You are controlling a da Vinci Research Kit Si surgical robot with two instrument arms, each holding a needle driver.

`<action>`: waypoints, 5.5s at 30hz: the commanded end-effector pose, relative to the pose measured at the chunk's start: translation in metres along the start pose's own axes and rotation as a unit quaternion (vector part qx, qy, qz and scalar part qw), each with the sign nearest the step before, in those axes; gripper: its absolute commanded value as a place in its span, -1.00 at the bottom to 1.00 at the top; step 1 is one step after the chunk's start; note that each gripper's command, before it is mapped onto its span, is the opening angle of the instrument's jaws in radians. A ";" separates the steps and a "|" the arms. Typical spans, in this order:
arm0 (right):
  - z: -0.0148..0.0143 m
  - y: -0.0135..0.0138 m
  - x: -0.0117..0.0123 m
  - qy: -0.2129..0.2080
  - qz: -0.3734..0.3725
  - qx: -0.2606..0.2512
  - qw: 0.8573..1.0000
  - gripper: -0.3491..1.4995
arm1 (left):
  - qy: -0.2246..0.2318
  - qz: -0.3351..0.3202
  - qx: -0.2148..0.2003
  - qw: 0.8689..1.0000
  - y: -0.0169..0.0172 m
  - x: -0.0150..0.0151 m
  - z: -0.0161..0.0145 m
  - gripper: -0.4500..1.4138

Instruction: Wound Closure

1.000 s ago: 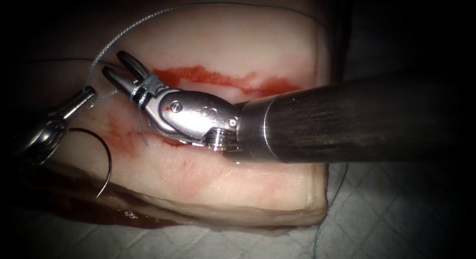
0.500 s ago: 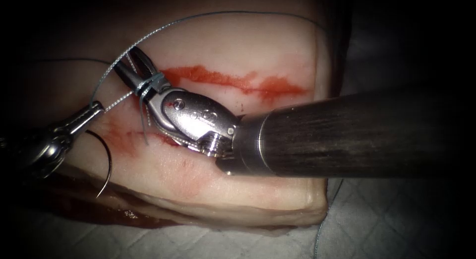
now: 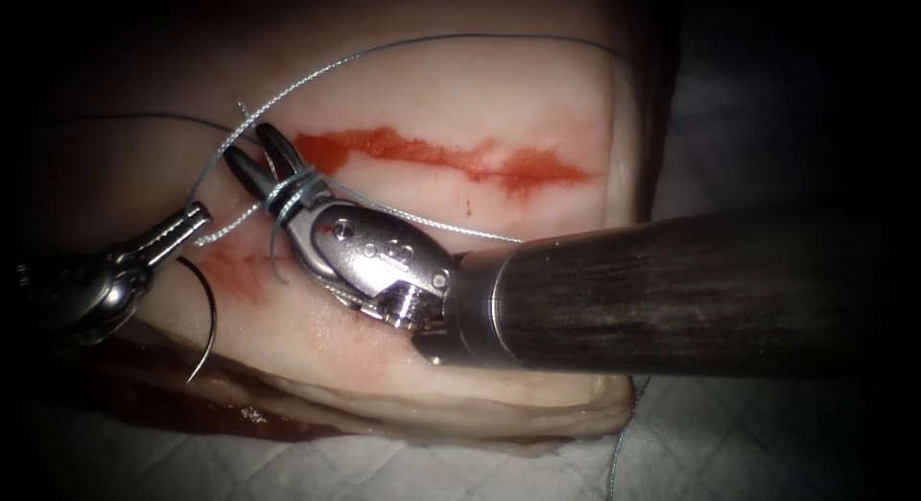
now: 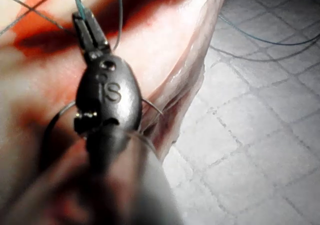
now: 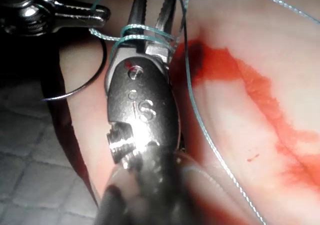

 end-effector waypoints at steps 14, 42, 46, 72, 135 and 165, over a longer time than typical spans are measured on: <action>0.0001 0.0004 0.0012 0.048 0.006 0.049 0.998 -0.36 | 0.006 0.007 0.008 1.000 -0.0004 0.0012 0.0002 -1.00; -0.0002 -0.0005 0.0050 0.120 0.018 0.084 0.989 -0.33 | 0.015 0.001 0.034 0.999 -0.0020 -0.0008 -0.0019 -1.00; 0.0001 -0.0006 0.0049 0.120 0.019 0.085 0.989 -0.33 | 0.014 0.003 0.033 0.999 -0.0022 -0.0009 -0.0018 -1.00; 0.0012 -0.0007 0.0048 0.121 0.021 0.085 0.989 -0.33 | 0.001 0.008 0.032 0.999 -0.0029 -0.0032 -0.0018 -1.00; 0.0010 -0.0022 0.0031 0.141 0.033 0.054 0.988 -1.00 | -0.018 0.016 0.031 0.999 -0.0042 -0.0065 -0.0022 -1.00; -0.0034 -0.0001 0.0019 0.214 0.046 -0.038 0.975 -1.00 | 0.016 0.033 -0.084 0.996 0.0117 -0.0064 0.0036 -1.00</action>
